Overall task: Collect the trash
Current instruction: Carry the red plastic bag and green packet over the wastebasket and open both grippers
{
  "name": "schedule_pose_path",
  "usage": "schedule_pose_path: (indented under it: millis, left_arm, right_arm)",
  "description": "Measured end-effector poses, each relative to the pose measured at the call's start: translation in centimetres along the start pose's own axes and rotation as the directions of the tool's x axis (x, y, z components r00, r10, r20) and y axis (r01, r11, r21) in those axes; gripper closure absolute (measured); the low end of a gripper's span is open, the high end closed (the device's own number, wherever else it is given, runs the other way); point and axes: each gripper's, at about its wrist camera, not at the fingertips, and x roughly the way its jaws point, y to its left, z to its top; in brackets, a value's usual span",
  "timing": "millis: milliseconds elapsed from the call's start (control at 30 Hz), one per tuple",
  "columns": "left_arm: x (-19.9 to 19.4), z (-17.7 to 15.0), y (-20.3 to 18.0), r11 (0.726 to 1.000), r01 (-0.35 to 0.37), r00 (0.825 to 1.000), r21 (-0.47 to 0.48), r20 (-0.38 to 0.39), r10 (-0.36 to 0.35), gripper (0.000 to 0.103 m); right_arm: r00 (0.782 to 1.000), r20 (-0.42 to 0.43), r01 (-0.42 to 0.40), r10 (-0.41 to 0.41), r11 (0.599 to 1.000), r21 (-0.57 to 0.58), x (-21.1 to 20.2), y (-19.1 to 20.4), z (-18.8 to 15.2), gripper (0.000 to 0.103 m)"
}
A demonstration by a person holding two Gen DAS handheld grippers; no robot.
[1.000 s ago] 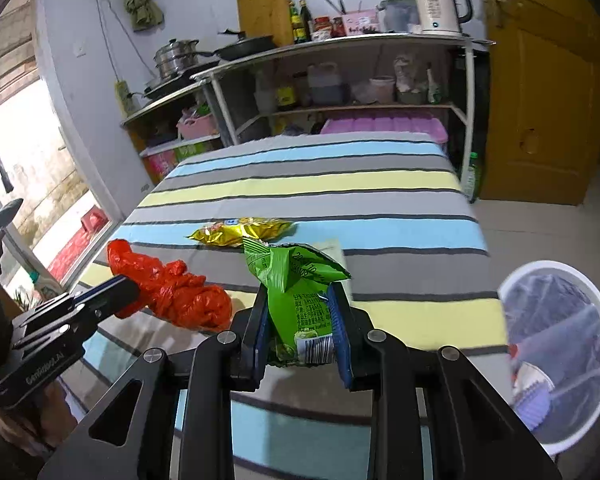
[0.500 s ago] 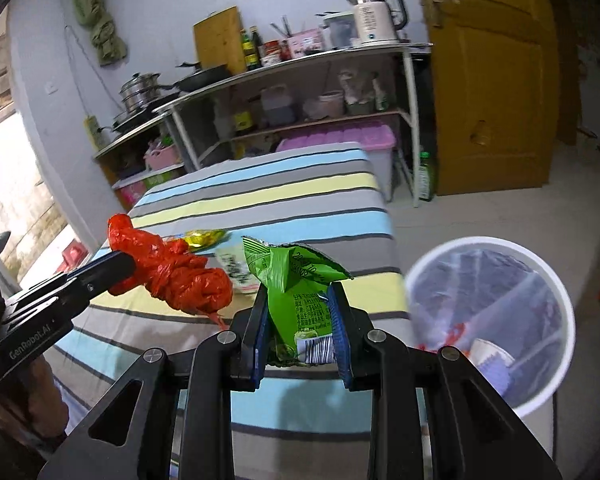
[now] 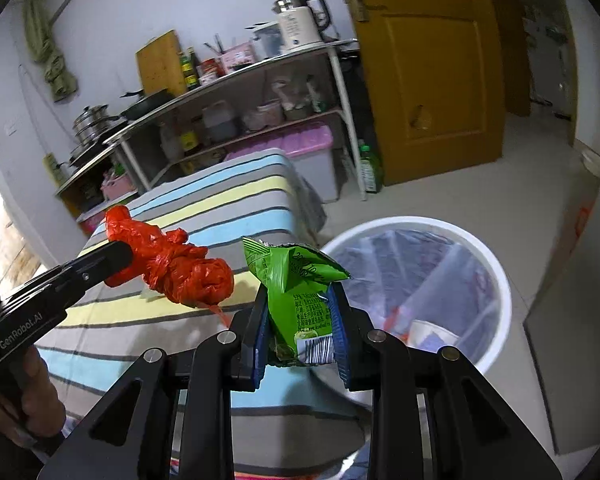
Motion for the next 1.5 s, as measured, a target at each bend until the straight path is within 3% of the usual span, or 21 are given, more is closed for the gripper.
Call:
schedule_pose_path:
  millis: [700,967,1100,1233,1500]
  left_arm:
    - [6.7,-0.2,-4.6,0.996,0.077,0.992,0.045,-0.102,-0.072,0.09]
    - [9.0,-0.5,-5.8,0.992,0.115,0.984,0.055,-0.143,-0.106,0.089]
    - [9.6,-0.6,-5.9,0.992,0.119,0.983,0.048,-0.144,-0.111,0.088]
    - [9.6,-0.6,-5.4,0.992,0.12,0.984,0.035,-0.138,-0.114,0.083]
    - [8.4,-0.7,-4.7,0.993,0.119,0.987,0.018,-0.114,-0.116,0.082]
  right_arm:
    - [0.996,-0.059,0.077,-0.071,0.992,0.099,2.4,-6.3,-0.6,0.074]
    - [0.994,-0.067,0.096,-0.089,0.989,0.115,3.3,-7.8,-0.5,0.065]
    - [0.994,-0.059,0.103,-0.096,0.988,0.116,3.3,-8.0,-0.5,0.059]
    - [0.994,-0.05,0.103,-0.098,0.988,0.114,3.3,-8.1,-0.4,0.058]
    - [0.995,-0.022,0.1,-0.098,0.991,0.094,2.2,-7.4,-0.2,0.057]
